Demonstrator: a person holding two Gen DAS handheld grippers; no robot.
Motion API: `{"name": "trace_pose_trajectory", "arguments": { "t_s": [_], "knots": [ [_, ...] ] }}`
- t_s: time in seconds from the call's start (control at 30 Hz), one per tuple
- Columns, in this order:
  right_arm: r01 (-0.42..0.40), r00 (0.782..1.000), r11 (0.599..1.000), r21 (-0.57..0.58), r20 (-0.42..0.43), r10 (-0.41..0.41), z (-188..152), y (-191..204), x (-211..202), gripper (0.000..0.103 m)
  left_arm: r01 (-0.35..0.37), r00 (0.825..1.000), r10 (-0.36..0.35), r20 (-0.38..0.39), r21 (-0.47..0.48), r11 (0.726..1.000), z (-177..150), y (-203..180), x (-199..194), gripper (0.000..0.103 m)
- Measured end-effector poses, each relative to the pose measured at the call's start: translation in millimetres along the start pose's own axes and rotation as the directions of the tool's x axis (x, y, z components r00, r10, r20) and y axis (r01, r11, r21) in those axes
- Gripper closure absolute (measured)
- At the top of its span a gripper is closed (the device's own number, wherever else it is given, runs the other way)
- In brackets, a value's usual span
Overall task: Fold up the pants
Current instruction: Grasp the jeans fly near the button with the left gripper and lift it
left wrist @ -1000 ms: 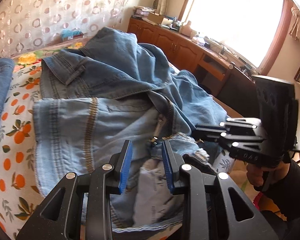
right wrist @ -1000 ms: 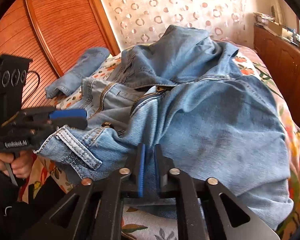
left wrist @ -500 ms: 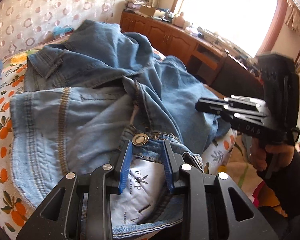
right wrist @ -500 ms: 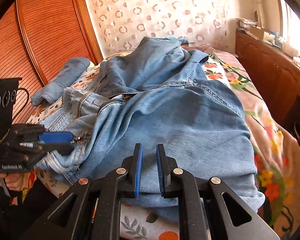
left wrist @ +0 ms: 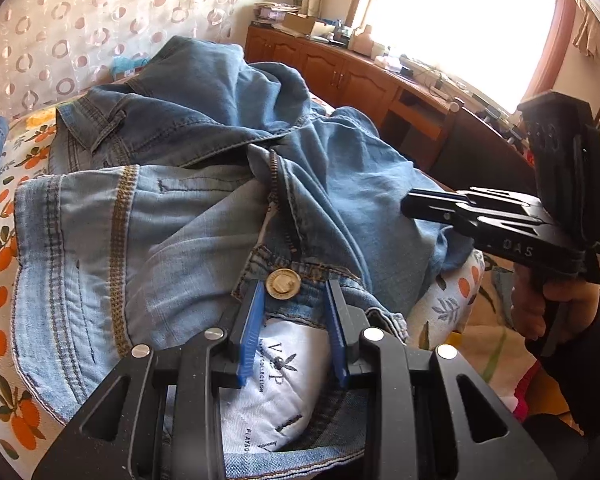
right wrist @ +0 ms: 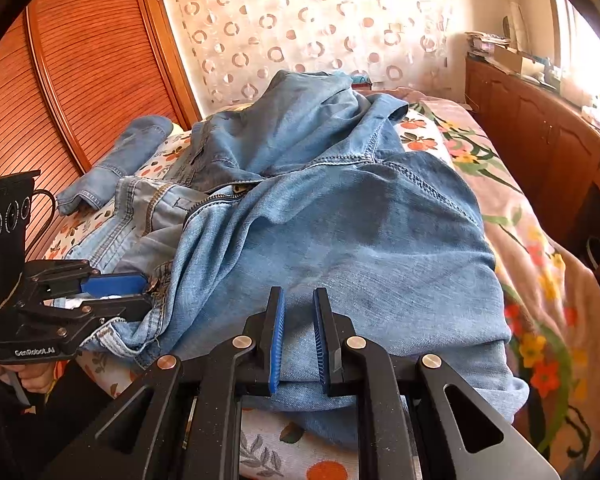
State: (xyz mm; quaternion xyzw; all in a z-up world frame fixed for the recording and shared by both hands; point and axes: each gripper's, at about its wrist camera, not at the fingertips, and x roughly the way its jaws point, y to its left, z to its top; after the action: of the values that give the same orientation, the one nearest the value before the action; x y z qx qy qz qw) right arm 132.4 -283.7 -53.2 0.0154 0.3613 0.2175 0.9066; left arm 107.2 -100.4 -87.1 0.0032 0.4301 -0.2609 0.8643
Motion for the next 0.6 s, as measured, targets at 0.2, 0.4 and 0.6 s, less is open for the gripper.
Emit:
{"name": "trace_pose_trajectory", "arguments": {
  "t_s": [0.2,0.4,0.6],
  "knots": [
    [0.002,1.000,1.000,-0.010,-0.009,-0.002,-3,2,1,0.089,-0.037,0.999,0.037,0.004,-0.029,0.999,5,12,3,0.055],
    [0.001,1.000,1.000,-0.008,-0.020,-0.001,-6,0,5,0.089,0.003,1.000,-0.004,-0.024,-0.035,0.999,9,16,11,0.055],
    [0.000,1.000,1.000,-0.006,-0.020,-0.001,-7,-1,4,0.089,0.032,0.999,-0.032,-0.012,-0.020,0.999,5,12,11,0.066]
  ]
}}
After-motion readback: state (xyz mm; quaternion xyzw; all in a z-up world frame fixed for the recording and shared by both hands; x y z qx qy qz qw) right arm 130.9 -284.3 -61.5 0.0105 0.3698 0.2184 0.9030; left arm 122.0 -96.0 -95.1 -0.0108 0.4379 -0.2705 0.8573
